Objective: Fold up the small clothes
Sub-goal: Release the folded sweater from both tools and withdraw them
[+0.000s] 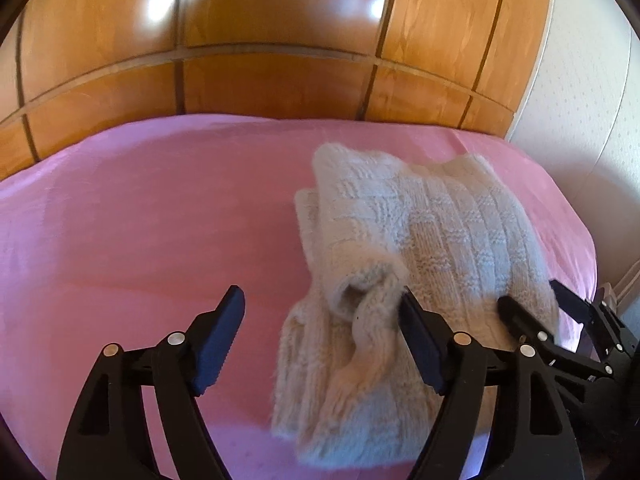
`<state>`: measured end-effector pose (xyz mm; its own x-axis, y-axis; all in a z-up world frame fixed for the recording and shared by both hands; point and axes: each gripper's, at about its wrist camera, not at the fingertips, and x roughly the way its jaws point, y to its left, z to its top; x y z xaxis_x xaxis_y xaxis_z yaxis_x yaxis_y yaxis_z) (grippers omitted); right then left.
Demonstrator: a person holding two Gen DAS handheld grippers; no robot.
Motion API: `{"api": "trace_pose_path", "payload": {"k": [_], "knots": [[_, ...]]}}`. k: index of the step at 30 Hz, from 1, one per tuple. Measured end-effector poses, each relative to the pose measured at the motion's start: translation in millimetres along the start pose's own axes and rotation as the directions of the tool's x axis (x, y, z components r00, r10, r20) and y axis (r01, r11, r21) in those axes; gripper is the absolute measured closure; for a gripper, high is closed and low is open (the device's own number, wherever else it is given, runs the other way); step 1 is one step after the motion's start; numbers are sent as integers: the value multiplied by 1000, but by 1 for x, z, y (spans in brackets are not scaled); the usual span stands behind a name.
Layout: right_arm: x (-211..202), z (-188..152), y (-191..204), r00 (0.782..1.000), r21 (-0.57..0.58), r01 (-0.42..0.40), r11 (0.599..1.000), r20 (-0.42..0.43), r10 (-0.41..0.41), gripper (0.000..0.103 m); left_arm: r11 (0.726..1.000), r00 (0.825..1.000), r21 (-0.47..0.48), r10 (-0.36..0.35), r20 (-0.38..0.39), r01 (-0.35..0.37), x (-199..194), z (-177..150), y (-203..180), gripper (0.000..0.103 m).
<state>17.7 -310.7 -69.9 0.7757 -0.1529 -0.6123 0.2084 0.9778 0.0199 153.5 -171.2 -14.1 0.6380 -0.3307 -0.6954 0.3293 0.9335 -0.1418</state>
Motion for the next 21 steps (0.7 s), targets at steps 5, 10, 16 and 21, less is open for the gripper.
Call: {"api": "trace_pose_path", "payload": {"k": [5,10,16,21], "knots": [[-4,-3,-1,1000,30,21,999,-21,-20,17,999,999,-13,36,35,-36,-21,-5,6,22],[-13,-8,4,998,26,54,998,-21,-54,11,998,996,-12,66,52,-66,-35,-11,8,16],[-30,-14,11,996,9,90,996,-1,-90,4,993,990,-10,116,82,-116,-51,-21,7,11],[-47,-18,15,993,24,115,993,31,-115,3,991,986,-25,136,98,-134,-62,-28,8,7]]}}
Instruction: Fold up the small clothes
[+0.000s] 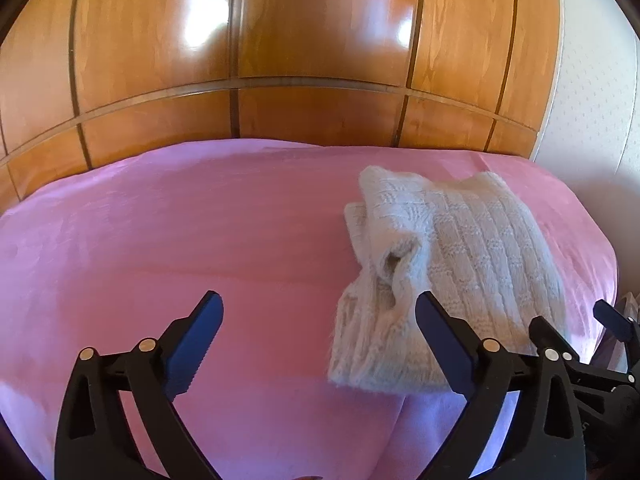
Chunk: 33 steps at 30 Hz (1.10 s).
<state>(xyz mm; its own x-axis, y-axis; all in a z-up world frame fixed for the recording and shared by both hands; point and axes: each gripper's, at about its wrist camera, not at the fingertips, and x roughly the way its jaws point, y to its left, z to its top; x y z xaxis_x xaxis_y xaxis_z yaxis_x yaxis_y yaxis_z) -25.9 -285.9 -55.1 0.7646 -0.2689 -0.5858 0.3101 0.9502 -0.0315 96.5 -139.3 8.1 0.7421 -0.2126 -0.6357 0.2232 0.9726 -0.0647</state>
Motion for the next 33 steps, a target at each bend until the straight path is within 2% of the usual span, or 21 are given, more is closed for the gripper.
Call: {"api": "trace_pose_path", "payload": {"k": [2,10,16,20,24,33], "knots": [[-9,-1,0,1000,17,10,1000,20,-10,3,1000,1000,-7,9,6,-9,-4,-2,1,5],[-25,1,1,998,59,42,997,41,-44,2,999,999,-29,18,31,-17,-23,-8,10,4],[-28,-2,3,999,61,28,998,33,-30,2,999,999,-1,35,37,-35,-29,-14,2,4],[-29,-4,3,999,70,24,997,33,-26,2,1000,998,8,10,59,-10,-36,-16,-1,4],[-30,-4,2,999,75,24,997,38,-27,2,1000,998,9,18,61,-19,-37,-16,-2,4],[-36,-5,-5,997,114,19,993,76,-28,2,999,997,26,19,72,-21,-41,-17,-8,4]]}}
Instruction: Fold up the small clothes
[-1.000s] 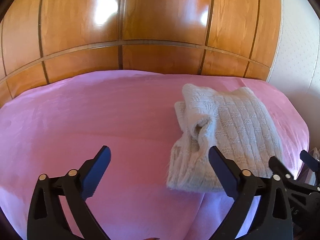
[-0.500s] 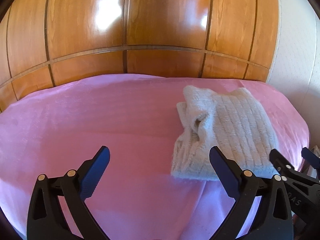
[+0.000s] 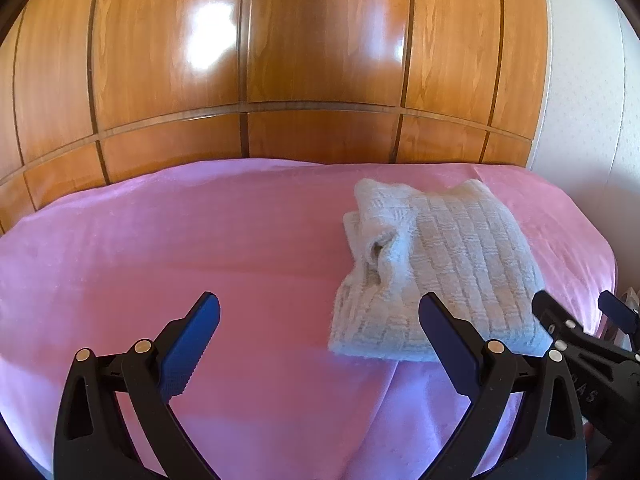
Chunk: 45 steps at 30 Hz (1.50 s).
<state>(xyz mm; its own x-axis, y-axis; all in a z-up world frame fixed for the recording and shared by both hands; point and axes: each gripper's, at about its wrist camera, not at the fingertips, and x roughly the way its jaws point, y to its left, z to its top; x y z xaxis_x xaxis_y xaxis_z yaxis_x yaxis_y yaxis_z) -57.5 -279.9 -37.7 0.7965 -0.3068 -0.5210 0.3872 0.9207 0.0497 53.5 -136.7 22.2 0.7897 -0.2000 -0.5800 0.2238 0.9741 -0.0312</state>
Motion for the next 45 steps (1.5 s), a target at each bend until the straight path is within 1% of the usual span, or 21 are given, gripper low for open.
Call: {"api": "trace_pose_path", "payload": {"k": [4,8,11,15,23,37,41,45], "knots": [[2,0,-2,1000,7,5,1000,-2,-5,2,1000,1000,4,5,10,-5,-2,1,-2,4],[1,0,-3,1000,18,1,1000,-1,-1,2,1000,1000,8,20,5,-20,0,1,-2,4],[1,1,-1,1000,9,4,1000,2,-4,2,1000,1000,-5,11,-1,-11,1,2,0,4],[0,0,-1,1000,9,2,1000,4,-2,2,1000,1000,3,19,13,-19,-1,3,-1,4],[-1,-1,2,1000,6,-3,1000,1,3,2,1000,1000,-9,6,24,-6,-7,5,-1,4],[5,-2,0,1000,12,-10,1000,-16,10,2,1000,999,12,8,41,-8,-7,6,-6,4],[9,-1,-2,1000,16,-15,1000,-21,16,2,1000,1000,6,2,14,-3,-1,4,-9,4],[10,5,-12,999,40,-37,999,-12,37,2,1000,999,-10,24,-27,-25,9,1,-6,4]]}}
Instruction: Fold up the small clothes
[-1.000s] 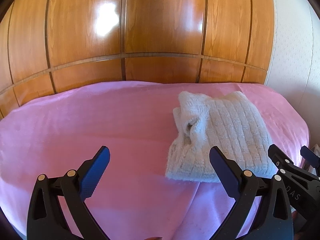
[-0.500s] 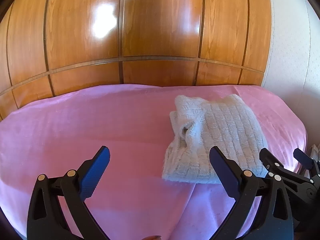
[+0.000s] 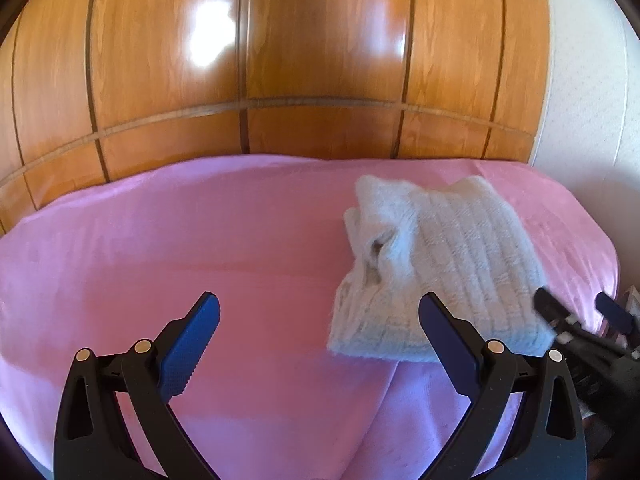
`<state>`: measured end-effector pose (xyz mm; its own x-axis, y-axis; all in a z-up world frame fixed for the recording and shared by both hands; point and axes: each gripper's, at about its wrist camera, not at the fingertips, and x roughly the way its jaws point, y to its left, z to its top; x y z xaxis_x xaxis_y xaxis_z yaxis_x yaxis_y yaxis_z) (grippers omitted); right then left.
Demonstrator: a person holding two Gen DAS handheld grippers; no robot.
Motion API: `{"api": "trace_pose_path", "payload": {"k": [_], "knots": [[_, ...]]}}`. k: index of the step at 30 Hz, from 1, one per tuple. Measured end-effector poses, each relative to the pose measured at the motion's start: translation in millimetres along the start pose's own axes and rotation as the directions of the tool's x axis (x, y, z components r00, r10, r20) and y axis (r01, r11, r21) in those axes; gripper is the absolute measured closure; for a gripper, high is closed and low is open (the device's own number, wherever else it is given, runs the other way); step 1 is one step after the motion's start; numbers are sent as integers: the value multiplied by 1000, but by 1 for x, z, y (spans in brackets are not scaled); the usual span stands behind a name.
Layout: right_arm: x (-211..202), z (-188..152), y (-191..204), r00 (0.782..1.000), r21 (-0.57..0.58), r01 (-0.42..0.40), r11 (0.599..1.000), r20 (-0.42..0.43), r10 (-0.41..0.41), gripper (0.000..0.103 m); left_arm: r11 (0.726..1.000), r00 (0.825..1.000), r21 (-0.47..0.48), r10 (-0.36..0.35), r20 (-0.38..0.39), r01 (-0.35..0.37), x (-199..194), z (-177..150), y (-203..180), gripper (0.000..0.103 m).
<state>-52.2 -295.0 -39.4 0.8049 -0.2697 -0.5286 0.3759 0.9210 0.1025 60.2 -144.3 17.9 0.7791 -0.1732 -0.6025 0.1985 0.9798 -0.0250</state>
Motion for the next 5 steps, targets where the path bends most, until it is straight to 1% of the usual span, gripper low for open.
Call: {"api": "trace_pose_path", "payload": {"k": [3,5], "knots": [[3,13,-19,1000,46,-12,999,15,11,2,1000,1000,-19,17,-22,-17,8,-2,6,4],[18,26,-44,1000,121,4,993,-7,-3,2,999,999,-29,28,-33,-29,12,-3,10,4]]}}
